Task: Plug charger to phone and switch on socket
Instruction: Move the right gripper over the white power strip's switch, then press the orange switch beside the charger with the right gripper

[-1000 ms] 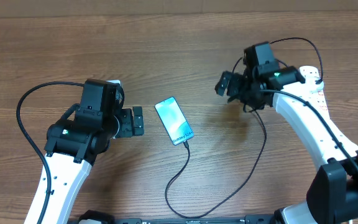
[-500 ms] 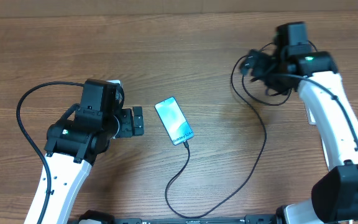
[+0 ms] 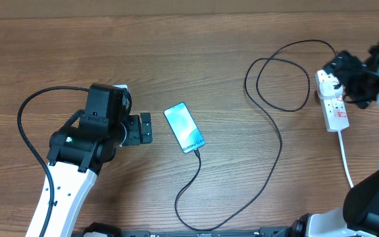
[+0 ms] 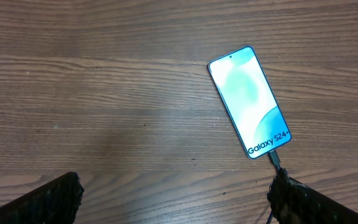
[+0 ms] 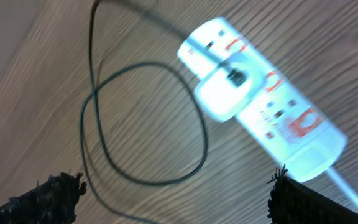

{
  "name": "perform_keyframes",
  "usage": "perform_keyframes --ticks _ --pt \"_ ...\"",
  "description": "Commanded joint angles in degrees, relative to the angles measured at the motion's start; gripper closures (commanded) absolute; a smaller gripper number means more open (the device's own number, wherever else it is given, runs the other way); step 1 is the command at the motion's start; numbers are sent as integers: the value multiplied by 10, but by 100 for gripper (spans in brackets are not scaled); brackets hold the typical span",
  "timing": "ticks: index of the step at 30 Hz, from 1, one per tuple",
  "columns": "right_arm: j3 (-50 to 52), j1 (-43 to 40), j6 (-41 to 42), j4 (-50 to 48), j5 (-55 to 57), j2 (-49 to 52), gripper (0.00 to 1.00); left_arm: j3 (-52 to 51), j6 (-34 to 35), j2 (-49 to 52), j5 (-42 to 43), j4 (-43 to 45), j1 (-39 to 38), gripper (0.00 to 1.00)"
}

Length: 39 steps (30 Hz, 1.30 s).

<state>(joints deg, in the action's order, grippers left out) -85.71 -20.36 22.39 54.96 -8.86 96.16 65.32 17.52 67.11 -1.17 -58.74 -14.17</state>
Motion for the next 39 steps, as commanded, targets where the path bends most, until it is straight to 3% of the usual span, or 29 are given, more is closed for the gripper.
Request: perform_keyframes --ticks 1,20,39 --pt "0 -20 -19 -18 -17 -8 0 9 -12 0 -7 1 3 1" --pt "0 -45 -127 -94 -8 100 0 9 -12 0 -7 1 3 0" --pt "3 -45 -138 -112 -15 161 0 9 -12 0 -7 1 3 0"
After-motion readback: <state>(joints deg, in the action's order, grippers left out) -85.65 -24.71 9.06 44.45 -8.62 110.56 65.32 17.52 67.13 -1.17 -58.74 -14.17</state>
